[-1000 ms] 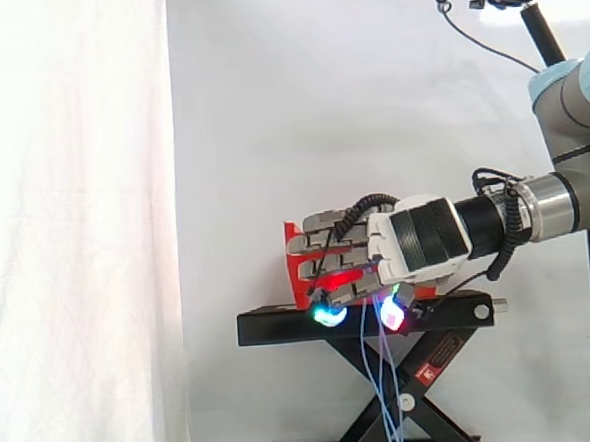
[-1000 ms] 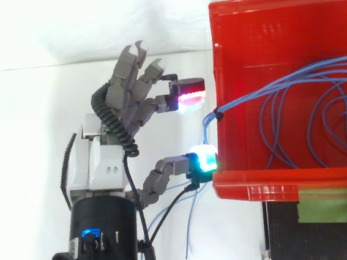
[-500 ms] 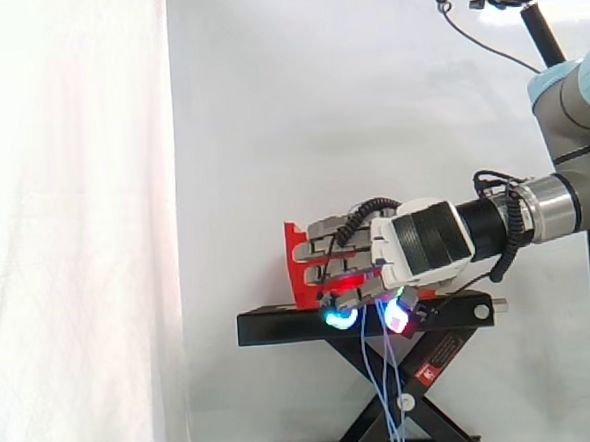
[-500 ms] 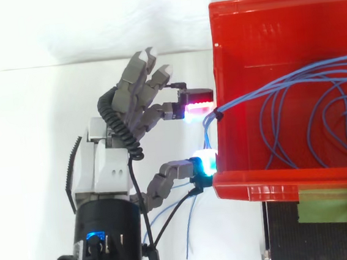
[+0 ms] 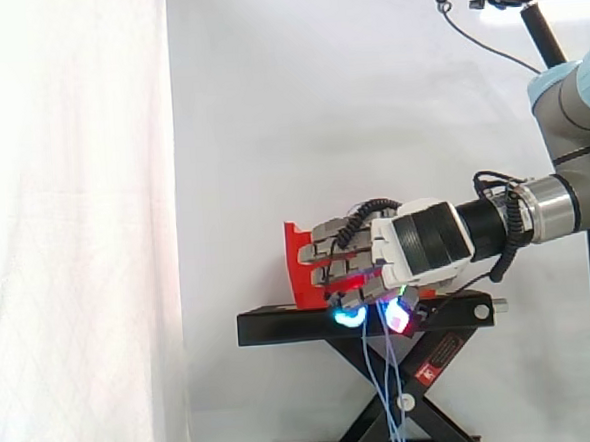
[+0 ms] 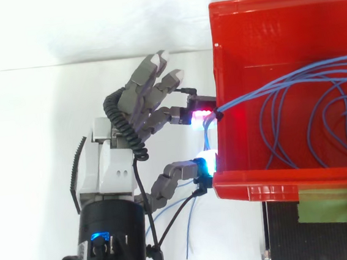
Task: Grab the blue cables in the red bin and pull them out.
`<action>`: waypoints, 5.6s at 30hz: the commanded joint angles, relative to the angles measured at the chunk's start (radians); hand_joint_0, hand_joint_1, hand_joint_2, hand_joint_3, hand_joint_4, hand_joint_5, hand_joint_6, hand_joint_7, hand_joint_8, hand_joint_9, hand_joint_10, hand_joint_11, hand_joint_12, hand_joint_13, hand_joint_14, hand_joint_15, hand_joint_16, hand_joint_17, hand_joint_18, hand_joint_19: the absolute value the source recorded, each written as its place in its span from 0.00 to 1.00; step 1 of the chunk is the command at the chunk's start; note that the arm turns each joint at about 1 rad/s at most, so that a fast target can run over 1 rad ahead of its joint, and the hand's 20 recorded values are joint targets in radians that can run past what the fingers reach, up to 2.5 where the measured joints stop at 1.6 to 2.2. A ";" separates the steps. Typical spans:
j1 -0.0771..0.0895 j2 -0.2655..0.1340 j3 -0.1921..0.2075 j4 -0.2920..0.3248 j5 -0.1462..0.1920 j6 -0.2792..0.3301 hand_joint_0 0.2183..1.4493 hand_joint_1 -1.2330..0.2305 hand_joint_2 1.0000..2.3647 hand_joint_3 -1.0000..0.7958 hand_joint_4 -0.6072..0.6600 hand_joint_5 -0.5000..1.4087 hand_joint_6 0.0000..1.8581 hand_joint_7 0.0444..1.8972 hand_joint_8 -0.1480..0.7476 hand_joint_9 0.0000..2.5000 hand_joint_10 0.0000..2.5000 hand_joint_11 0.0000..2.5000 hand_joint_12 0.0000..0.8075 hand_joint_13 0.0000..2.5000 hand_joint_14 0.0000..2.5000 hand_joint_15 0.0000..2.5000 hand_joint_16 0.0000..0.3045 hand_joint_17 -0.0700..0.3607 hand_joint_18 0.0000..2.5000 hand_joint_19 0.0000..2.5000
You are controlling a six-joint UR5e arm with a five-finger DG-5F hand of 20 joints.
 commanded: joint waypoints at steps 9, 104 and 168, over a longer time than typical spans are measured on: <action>0.001 0.000 0.000 -0.003 0.000 0.000 0.46 0.13 0.00 0.00 0.59 0.81 0.08 0.46 0.46 0.29 0.00 0.11 0.43 0.19 0.00 0.09 0.16 0.42 0.17 0.13; 0.000 0.002 0.020 -0.030 0.000 0.082 0.55 0.20 0.00 0.00 0.51 0.65 0.68 0.29 0.45 0.33 0.01 0.16 0.42 0.23 0.00 0.11 0.15 0.40 0.21 0.15; 0.049 0.045 0.151 -0.401 0.000 1.321 0.56 0.22 0.00 0.00 0.51 0.64 0.71 0.28 0.45 0.33 0.01 0.17 0.42 0.23 0.00 0.11 0.15 0.40 0.21 0.15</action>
